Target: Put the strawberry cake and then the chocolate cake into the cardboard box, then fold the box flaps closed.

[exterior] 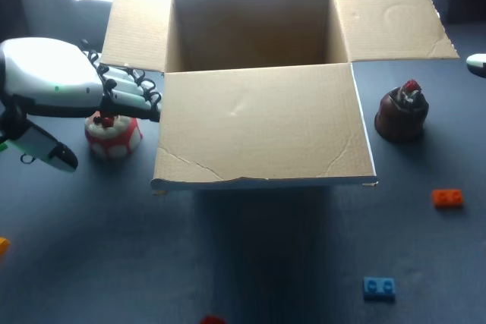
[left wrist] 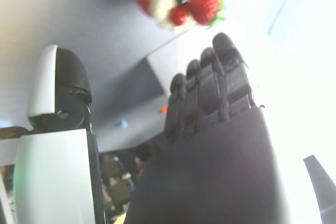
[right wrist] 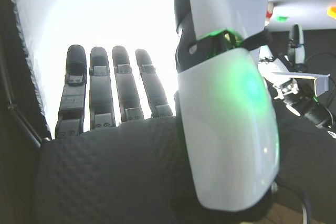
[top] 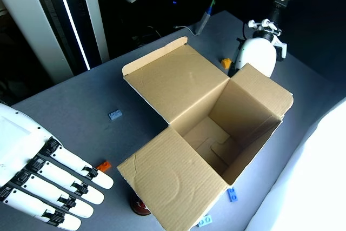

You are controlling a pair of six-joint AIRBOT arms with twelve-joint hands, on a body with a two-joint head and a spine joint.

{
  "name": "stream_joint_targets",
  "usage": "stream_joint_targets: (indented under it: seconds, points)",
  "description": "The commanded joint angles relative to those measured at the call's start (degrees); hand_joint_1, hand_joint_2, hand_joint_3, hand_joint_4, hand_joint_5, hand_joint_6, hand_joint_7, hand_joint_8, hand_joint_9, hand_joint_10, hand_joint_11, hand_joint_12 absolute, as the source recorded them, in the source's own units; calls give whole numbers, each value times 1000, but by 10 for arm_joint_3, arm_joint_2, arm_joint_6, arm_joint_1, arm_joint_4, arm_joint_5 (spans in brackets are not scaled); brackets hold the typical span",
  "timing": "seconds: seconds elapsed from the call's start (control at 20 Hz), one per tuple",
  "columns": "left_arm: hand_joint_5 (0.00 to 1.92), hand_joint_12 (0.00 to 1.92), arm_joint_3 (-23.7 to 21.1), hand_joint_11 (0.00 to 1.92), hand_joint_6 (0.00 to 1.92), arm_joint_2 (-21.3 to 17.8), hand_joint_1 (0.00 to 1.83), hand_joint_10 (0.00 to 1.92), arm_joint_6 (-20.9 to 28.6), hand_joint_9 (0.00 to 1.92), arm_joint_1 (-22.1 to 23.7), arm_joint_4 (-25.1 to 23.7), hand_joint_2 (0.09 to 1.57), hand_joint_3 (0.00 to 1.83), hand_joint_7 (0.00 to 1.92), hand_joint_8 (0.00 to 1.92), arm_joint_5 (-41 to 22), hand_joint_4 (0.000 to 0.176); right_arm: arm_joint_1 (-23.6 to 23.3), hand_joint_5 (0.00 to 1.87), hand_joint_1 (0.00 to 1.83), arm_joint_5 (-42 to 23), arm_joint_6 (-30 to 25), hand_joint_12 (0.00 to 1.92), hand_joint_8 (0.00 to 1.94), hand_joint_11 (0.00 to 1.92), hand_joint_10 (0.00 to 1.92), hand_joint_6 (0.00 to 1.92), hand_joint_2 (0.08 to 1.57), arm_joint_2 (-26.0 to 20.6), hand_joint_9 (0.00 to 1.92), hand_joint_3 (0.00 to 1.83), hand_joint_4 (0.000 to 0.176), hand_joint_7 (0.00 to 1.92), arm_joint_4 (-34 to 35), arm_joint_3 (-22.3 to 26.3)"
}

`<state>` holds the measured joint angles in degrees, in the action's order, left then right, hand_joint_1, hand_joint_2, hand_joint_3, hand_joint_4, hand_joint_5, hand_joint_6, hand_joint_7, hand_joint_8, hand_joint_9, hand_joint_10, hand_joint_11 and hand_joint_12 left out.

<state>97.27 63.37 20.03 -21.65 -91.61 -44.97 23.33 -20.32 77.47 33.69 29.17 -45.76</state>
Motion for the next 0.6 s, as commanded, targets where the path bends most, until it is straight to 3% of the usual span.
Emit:
stream_joint_targets:
  seconds: [0.0, 0.4, 0.55]
  points:
    - [106, 565, 5, 0, 1, -1, 1210, 2, -1, 126, 6, 30, 1009, 2, 131, 2, -6, 21, -7, 78, 1092, -64, 2, 502, 9, 0, 14, 2, 1040, -7, 157, 3, 6, 163, -4, -3]
    - [104, 581, 82, 0, 1, 52, 1223, 2, 4, 132, -13, 20, 1008, 0, 124, 0, -1, 30, -8, 74, 1064, -68, 2, 568, 0, 0, 2, 0, 1046, -6, 139, 4, 6, 122, -4, -3]
    - [140, 655, 117, 0, 8, 70, 1235, 5, 10, 150, -26, 20, 997, 0, 146, 3, -4, 29, -8, 54, 1030, -68, 2, 471, 0, 0, 3, 0, 1055, -4, 114, 7, 0, 89, -4, -3]
